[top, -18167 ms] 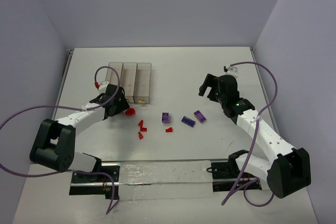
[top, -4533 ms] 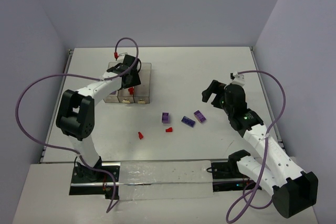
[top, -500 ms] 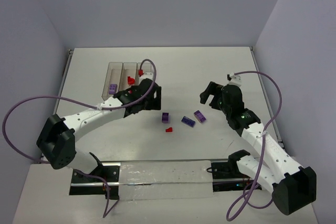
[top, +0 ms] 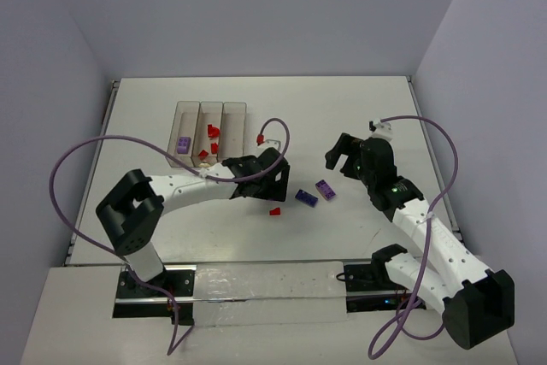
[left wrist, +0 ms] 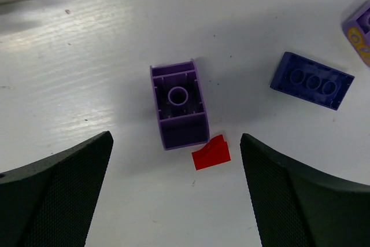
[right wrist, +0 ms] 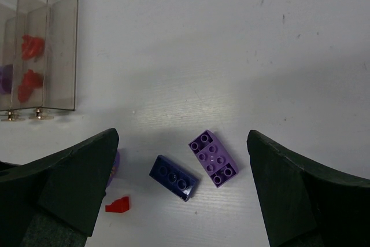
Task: Sort the legos into containers by color
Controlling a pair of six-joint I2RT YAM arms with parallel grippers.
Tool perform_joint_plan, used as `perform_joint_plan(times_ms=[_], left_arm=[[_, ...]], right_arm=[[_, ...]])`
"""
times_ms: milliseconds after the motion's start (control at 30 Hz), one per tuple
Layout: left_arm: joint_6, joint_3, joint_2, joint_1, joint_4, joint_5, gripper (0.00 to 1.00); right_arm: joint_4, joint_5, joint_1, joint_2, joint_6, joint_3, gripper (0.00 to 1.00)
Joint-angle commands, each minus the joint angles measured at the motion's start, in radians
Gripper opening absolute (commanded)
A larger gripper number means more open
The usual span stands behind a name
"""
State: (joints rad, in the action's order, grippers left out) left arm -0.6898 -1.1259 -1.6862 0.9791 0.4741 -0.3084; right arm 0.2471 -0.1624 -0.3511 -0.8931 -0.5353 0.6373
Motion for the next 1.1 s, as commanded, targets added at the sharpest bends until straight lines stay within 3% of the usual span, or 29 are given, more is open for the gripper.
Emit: perform_joint_plan(times_ms=[0, 200, 333, 433, 500, 567, 700, 800, 1067], left_arm=[[-0.036, -0.064, -0.049, 0.019, -0.01, -0.017, 0.94], [-0.045, -0.066, -0.081, 0.024, -0.021, -0.024, 0.75], [-0.041, -0.074, -0.088, 0.026, -0.016, -0.049, 0.57], [-0.035, -0.085, -0.088, 0.026, -0.004, -0.067, 0.35], [-0.031, -0.106, -0.08, 0.026, 0.022, -0.091, 0.11], [-0.018, -0.131, -0.056, 0.025, 0.045, -0.111, 0.02], [0.009, -0.177, -0.006, 0.002, 0.098, -0.151, 0.0], [0.034, -0.21, 0.04, -0.081, 0.14, -0.17, 0.0], [0.098, -0.21, 0.141, -0.468, 0.141, -0.171, 0.0]], right_arm=[[-0.023, -0.026, -0.01, 0.024, -0.002, 0.003, 1.0], [-0.024, -0.021, -0.011, 0.025, -0.006, 0.0, 1.0], [-0.026, -0.023, -0.011, 0.028, -0.001, 0.001, 1.0], [-0.024, -0.02, -0.011, 0.026, 0.0, 0.004, 1.0], [-0.023, -0.021, -0.01, 0.026, -0.002, 0.005, 1.0], [-0.022, -0.022, -0.012, 0.029, -0.003, 0.005, 1.0], [-0.02, -0.025, -0.011, 0.034, -0.002, 0.003, 1.0], [-0.019, -0.023, -0.011, 0.034, -0.002, 0.004, 1.0], [-0.025, -0.019, -0.011, 0.031, 0.003, 0.009, 1.0]])
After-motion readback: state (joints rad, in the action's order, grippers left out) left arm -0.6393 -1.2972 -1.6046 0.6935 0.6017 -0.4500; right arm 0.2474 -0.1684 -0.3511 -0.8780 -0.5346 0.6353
